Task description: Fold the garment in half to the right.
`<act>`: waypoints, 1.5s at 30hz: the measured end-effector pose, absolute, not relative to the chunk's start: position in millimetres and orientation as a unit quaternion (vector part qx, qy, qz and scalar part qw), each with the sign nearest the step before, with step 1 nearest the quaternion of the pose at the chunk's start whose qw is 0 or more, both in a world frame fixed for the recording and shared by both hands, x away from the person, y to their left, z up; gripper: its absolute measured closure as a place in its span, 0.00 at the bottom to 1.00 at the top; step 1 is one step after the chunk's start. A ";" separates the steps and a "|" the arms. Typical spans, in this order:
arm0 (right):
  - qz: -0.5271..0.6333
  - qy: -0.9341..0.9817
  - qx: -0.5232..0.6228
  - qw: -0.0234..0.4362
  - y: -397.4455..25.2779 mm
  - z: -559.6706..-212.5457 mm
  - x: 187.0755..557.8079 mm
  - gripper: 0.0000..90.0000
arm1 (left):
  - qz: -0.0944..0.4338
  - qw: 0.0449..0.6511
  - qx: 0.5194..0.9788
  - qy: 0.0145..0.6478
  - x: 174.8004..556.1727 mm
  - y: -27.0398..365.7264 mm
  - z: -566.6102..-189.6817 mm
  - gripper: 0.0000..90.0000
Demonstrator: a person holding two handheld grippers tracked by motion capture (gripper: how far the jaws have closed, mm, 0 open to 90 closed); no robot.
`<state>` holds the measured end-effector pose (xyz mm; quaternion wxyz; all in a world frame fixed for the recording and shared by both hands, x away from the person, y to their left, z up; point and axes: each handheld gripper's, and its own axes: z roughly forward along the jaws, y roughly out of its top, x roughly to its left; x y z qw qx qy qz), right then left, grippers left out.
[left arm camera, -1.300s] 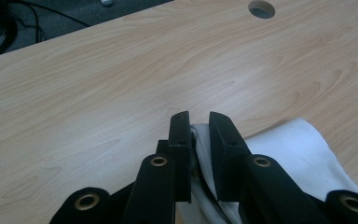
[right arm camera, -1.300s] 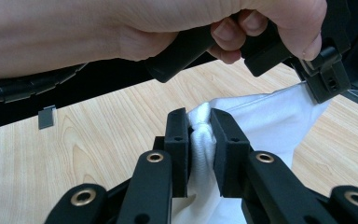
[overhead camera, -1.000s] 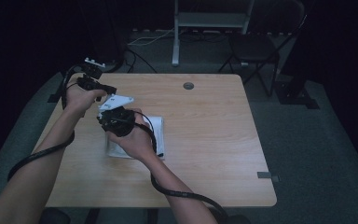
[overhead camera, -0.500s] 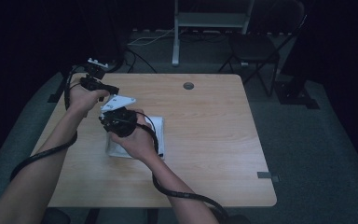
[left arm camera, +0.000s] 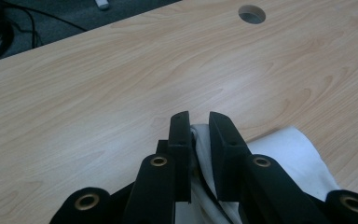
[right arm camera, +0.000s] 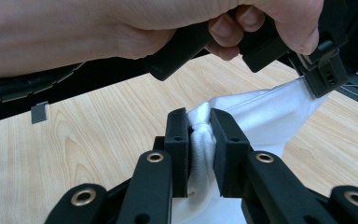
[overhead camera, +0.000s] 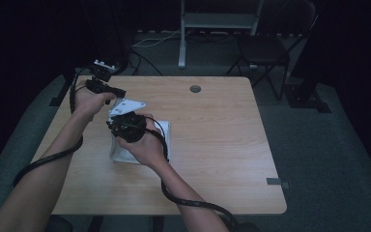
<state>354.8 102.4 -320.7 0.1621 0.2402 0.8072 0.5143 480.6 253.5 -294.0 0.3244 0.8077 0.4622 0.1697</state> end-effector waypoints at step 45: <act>0.515 0.803 0.253 0.161 83.2 -328.4 352.2 0.87 | 0.182 0.302 0.825 0.441 480.8 228.4 -297.4 0.88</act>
